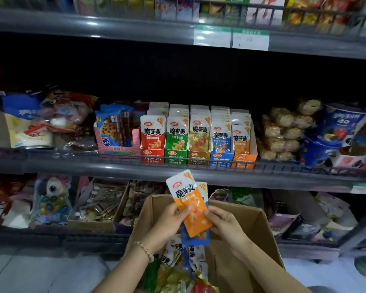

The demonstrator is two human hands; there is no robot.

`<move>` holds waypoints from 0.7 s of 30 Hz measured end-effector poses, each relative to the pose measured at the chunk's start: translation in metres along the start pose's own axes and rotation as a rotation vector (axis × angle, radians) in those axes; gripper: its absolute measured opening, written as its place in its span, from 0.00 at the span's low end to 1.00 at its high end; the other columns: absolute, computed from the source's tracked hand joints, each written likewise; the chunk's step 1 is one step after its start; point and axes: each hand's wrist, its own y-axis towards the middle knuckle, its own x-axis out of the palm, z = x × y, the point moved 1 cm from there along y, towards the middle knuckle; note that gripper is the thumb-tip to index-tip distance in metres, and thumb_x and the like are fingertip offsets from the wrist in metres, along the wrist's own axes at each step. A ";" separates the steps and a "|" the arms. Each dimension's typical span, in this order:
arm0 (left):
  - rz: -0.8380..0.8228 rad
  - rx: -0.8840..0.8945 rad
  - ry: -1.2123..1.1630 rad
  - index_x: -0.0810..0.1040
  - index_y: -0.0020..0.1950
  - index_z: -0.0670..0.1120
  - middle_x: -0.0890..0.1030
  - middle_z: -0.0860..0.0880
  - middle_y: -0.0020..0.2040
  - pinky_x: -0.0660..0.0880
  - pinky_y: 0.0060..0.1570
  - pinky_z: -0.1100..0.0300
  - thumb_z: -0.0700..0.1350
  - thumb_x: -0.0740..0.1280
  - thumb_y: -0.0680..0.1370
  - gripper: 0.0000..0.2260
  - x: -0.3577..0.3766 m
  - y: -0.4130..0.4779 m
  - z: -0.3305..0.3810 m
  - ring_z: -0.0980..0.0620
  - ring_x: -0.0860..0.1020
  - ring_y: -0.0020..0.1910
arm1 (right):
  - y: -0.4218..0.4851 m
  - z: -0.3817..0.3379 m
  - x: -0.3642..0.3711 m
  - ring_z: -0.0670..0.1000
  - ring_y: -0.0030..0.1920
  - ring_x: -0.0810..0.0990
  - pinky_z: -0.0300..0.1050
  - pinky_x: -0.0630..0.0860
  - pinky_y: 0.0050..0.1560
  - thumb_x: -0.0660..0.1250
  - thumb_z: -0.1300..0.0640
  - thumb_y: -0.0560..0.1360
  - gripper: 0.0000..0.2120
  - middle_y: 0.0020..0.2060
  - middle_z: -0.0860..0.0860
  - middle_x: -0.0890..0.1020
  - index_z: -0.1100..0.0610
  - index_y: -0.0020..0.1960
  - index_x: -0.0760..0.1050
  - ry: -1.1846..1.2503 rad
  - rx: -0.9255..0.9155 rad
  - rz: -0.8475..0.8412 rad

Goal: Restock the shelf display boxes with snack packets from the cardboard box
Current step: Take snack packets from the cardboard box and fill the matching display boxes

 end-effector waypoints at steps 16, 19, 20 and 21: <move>0.175 0.204 -0.087 0.77 0.50 0.47 0.85 0.51 0.42 0.78 0.35 0.64 0.38 0.75 0.69 0.12 -0.031 -0.005 0.058 0.55 0.84 0.40 | 0.027 -0.101 0.031 0.43 0.54 0.79 0.43 0.79 0.52 0.70 0.61 0.74 0.34 0.56 0.46 0.77 0.40 0.71 0.58 -0.410 -0.464 -0.135; 0.161 0.211 -0.096 0.78 0.50 0.45 0.85 0.47 0.46 0.80 0.39 0.60 0.37 0.76 0.68 0.14 -0.036 -0.003 0.065 0.51 0.84 0.43 | 0.035 -0.108 0.033 0.48 0.53 0.81 0.48 0.80 0.52 0.71 0.63 0.73 0.31 0.57 0.50 0.78 0.43 0.69 0.64 -0.395 -0.443 -0.164; 0.161 0.215 -0.092 0.78 0.50 0.44 0.85 0.46 0.47 0.80 0.39 0.60 0.36 0.76 0.68 0.14 -0.037 -0.002 0.067 0.51 0.84 0.43 | 0.038 -0.109 0.033 0.50 0.53 0.82 0.51 0.81 0.51 0.71 0.64 0.72 0.30 0.58 0.51 0.78 0.45 0.68 0.65 -0.386 -0.430 -0.177; 0.168 0.219 -0.095 0.79 0.50 0.44 0.85 0.45 0.46 0.79 0.37 0.61 0.36 0.76 0.68 0.13 -0.038 -0.001 0.069 0.52 0.84 0.41 | 0.040 -0.110 0.033 0.52 0.53 0.82 0.53 0.81 0.50 0.71 0.64 0.72 0.29 0.58 0.52 0.79 0.46 0.67 0.66 -0.366 -0.418 -0.187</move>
